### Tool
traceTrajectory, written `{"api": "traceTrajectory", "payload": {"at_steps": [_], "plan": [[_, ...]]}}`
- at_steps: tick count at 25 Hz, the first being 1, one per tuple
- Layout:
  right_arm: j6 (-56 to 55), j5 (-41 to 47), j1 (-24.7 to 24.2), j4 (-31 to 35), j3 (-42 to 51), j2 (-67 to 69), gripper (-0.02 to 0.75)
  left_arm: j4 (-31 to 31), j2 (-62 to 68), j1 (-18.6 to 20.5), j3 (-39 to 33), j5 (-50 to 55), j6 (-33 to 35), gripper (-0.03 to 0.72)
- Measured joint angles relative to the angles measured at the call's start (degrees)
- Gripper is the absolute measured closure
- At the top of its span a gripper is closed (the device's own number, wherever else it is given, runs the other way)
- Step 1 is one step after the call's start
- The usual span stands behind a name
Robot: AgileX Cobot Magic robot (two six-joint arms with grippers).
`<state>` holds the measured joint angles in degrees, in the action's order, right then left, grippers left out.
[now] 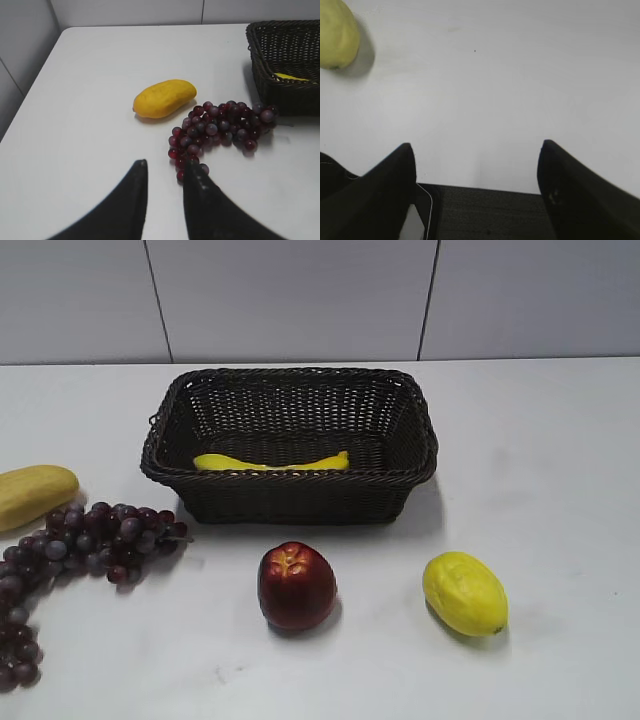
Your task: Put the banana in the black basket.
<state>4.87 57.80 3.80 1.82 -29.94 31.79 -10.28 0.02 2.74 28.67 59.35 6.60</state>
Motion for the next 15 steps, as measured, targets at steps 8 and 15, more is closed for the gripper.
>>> {"api": "traceTrajectory", "payload": {"at_steps": [8,15], "plan": [[0.0,0.8,0.0,0.9,0.7,-13.1,0.164,0.0,0.0,0.0,0.0,0.0,0.0,0.449],[0.0,1.0,0.0,0.9,0.7,-22.8,0.164,0.0,0.0,0.0,0.0,0.0,0.0,0.449]]}}
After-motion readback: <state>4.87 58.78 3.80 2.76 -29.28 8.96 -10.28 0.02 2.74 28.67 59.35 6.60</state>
